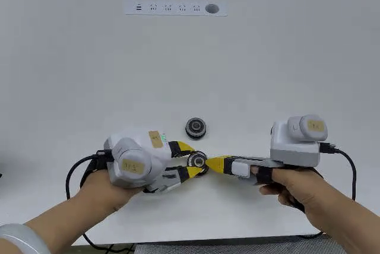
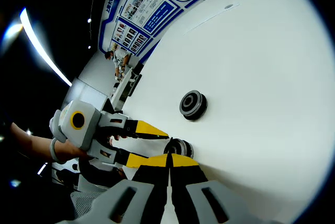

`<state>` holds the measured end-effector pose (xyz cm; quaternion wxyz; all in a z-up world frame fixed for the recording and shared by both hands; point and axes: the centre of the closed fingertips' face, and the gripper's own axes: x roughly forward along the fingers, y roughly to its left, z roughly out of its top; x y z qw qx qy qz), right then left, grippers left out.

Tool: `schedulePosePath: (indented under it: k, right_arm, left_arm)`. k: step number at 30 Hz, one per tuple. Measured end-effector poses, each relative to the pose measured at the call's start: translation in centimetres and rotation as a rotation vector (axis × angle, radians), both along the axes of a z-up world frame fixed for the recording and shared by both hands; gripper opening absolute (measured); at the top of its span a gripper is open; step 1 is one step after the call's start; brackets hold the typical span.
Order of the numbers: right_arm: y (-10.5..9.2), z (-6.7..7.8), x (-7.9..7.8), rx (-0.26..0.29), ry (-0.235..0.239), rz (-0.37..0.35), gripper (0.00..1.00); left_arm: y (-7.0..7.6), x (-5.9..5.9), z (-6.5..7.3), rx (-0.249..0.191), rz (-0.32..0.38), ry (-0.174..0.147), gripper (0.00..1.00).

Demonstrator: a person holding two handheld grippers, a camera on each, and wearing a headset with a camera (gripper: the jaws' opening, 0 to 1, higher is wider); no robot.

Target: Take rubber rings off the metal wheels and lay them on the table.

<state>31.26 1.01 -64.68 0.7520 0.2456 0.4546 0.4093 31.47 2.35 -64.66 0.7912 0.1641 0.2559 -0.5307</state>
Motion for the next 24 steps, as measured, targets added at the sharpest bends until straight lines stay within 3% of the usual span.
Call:
schedulePosePath:
  k: [24]
  right_arm:
    - [1.2,2.2,-0.6,0.057,-0.017,0.009,0.02]
  left_arm:
    - [2.0,0.0,-1.1,0.019,0.054,0.012,0.29]
